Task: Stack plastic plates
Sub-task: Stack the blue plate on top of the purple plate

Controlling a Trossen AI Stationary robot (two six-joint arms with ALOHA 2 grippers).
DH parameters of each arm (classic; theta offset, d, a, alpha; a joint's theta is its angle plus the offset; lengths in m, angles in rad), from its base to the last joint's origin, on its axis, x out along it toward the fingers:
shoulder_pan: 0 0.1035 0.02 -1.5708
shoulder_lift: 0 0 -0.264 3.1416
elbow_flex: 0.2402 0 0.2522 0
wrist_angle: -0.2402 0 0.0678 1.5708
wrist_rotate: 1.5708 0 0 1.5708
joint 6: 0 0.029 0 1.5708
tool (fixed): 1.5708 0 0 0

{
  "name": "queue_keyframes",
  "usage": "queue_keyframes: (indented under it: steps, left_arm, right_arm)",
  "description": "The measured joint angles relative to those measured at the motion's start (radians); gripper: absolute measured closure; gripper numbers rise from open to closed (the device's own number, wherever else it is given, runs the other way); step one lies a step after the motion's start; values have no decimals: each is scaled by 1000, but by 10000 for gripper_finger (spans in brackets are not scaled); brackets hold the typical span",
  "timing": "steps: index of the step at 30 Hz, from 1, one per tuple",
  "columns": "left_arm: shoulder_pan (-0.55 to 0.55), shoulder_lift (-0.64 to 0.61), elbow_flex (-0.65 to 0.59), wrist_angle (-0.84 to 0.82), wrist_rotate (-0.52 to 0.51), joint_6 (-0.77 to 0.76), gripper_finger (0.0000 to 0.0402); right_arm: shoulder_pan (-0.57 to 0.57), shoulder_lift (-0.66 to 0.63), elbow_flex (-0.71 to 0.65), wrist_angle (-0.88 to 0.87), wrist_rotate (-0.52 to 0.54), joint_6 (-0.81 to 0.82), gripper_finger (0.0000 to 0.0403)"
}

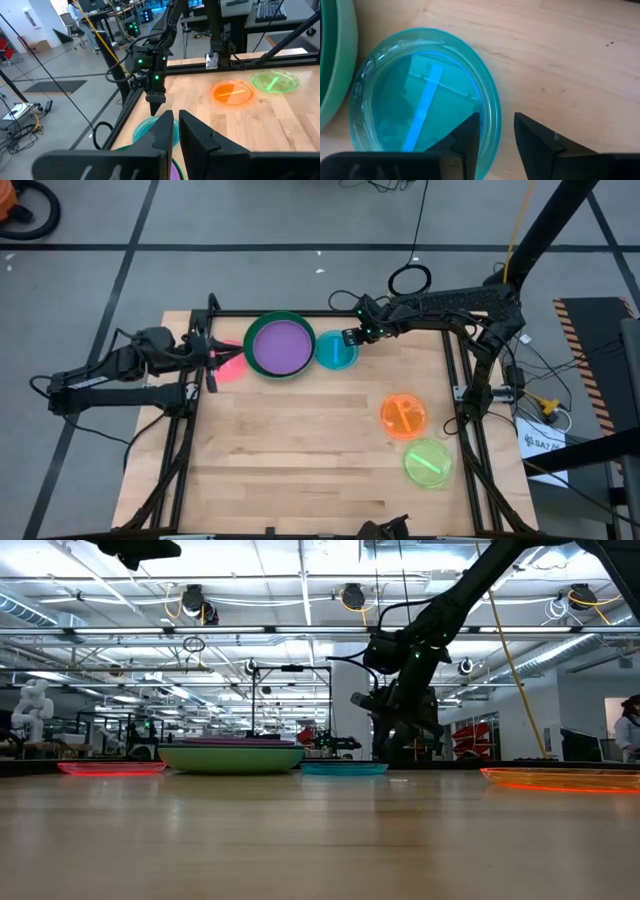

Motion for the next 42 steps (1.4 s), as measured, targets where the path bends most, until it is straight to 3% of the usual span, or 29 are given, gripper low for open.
queue_keyframes:
  steps: [11,29,42]
  left_arm:
    - [0,0,0,0,0,-1,364]
    - [0,0,0,-6,0,-3,364]
    - [0,0,0,-5,0,-3,364]
  right_arm:
    - [7,43,0,2,43,-8,289]
    - [39,59,0,38,-7,-1,291]
    - [39,59,0,39,-1,3,395]
